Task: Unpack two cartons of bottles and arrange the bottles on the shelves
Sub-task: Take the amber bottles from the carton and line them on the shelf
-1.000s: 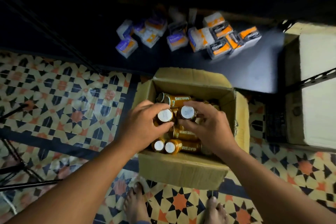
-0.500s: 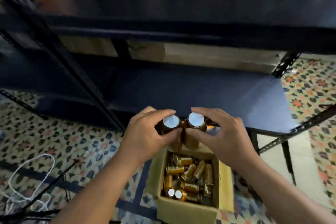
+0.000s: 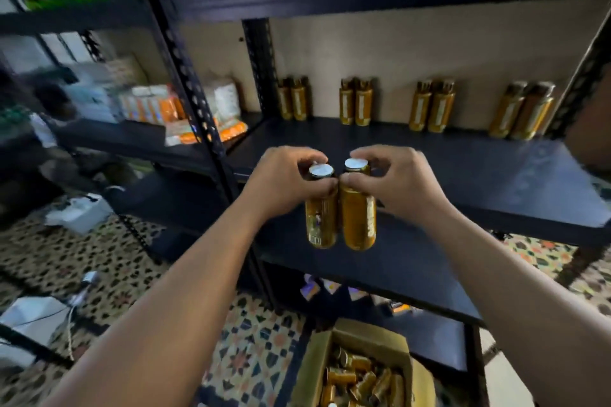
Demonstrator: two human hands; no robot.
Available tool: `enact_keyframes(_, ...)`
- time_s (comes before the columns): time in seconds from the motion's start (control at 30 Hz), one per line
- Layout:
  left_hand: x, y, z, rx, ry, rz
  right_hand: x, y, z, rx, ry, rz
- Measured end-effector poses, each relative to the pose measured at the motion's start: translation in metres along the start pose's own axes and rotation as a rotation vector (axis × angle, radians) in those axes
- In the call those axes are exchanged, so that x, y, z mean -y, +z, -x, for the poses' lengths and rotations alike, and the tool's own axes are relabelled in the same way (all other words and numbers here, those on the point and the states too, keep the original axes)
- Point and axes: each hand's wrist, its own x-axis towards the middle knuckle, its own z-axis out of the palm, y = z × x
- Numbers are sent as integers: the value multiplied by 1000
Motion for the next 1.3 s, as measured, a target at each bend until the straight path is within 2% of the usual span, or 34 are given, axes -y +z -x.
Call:
enact_keyframes(0.23,5,-47,-41,-31,70,-38,35,-7,-61,5,-59,114)
enact_keyframes(0.5,85,-45,-110,40,125,-84,8,52,-130,-17,93,132)
enact_keyframes(0.9,185,-8,-194,105,45,15,-40,123,-204,-149,303,108)
enact_keyframes(1.17,208,10,-203,103,-48,78,-65,138,-223,-88,284,121)
enact_keyframes(1.3,203,12,-206,174,-55,48,-70,136,-225,-48,221,134)
